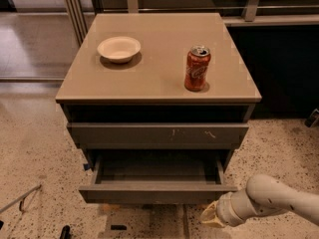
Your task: Close middle drawer
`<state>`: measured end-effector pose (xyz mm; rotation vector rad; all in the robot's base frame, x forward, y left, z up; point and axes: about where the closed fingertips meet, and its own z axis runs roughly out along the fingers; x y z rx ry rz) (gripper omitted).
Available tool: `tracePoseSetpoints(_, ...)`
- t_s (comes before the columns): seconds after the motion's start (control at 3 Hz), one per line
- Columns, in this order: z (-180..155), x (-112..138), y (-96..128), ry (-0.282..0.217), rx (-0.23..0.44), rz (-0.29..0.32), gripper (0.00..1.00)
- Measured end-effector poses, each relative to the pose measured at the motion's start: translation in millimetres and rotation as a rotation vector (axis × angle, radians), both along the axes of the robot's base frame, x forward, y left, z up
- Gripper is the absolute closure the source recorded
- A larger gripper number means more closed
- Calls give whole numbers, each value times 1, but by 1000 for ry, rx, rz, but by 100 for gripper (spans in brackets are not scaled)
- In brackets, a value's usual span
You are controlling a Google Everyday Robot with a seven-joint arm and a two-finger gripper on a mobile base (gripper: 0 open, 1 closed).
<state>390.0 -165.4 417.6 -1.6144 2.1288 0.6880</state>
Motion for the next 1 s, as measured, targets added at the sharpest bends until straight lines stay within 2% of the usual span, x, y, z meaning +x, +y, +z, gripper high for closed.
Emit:
tracePoseSetpoints(0.67, -34, 39, 12, -189, 32, 54, 100)
tracePoseSetpoints(1.0, -35, 59, 19, -289, 30, 67, 100)
